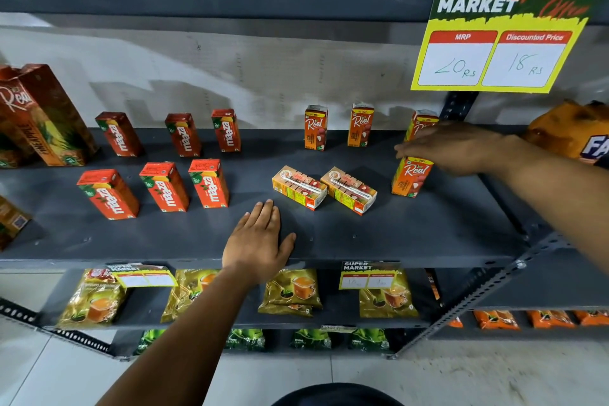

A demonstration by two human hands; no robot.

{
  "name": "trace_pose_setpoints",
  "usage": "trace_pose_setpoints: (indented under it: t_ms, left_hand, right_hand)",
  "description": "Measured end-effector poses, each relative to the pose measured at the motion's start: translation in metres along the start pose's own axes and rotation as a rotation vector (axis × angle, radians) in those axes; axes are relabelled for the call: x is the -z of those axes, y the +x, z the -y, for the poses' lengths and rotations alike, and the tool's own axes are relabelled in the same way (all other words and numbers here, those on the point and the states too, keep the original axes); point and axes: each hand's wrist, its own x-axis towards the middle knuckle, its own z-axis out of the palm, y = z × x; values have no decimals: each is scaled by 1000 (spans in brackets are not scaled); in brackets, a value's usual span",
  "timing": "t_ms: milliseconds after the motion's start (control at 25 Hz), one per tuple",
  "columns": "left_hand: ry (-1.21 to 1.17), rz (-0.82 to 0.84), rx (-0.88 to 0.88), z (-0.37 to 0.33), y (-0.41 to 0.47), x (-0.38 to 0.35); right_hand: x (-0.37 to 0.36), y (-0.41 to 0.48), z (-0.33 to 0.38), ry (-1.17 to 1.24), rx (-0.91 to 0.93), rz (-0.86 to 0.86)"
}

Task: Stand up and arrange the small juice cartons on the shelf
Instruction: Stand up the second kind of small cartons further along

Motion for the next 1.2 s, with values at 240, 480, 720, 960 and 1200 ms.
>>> trace_pose_setpoints:
  t_ms: [240,480,720,960,1200]
  left_hand:
    - [-4,1,4,0,1,-1]
    - [-11,6,11,-1,0,-1]
    - [-7,-1,7,1,2,-4]
    - [-10,2,8,1,2,-4]
    - [-6,0,-3,2,2,-4]
  right_hand:
    - [12,2,66,644,-188,-429]
    - [-22,44,147,877,-617,-127]
    - [-18,61,153,819,-644,-187]
    - [4,56,132,703,-556,-153]
    - [36,51,92,62,-83,-290]
